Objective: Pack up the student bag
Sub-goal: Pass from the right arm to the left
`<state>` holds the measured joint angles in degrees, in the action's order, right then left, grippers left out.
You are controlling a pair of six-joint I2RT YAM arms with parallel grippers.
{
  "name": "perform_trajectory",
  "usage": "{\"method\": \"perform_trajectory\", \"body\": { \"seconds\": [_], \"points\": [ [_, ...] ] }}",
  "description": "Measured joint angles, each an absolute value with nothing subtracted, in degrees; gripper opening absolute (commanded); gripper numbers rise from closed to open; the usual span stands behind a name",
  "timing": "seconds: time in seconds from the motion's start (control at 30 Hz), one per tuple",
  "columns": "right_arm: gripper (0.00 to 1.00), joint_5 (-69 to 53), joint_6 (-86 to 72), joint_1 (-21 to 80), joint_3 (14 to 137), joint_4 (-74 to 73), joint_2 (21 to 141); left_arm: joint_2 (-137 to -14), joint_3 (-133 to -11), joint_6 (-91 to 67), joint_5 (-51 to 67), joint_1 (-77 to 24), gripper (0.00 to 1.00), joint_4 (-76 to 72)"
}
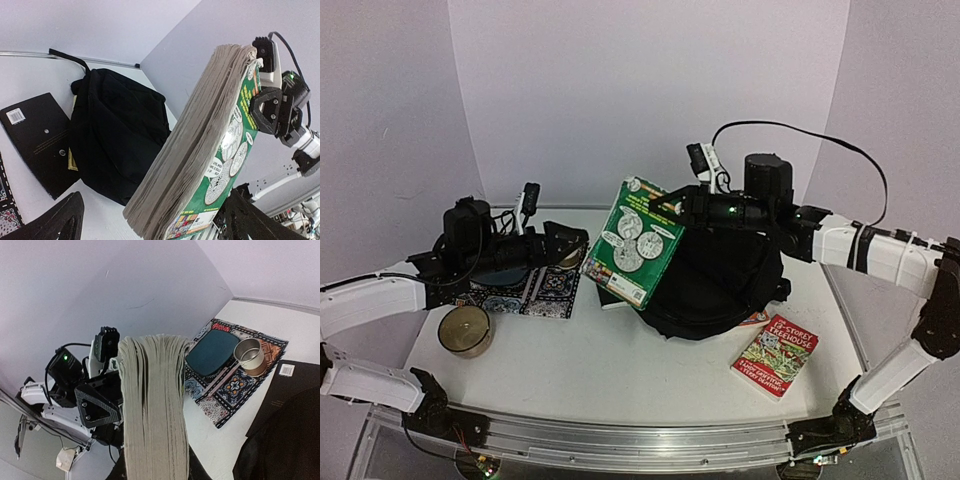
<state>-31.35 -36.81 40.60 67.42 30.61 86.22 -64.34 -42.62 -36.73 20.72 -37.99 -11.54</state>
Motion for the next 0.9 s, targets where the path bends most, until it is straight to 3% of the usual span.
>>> {"method": "perform_trajectory", "body": {
  "seconds": [0.4,0.9],
  "points": [
    [0.00,-20.95,-50.65,40.53,62.63,44.41,86.04,-65.29,-35.91,-52.61,17.37,-37.93,0.99,-27.07],
    [0.00,-17.41,-62.41,40.51,60.20,59.94,88.02,-75.65,-37.22,-64.00,19.81,-40.27,0.99,-44.99]
  ]
}}
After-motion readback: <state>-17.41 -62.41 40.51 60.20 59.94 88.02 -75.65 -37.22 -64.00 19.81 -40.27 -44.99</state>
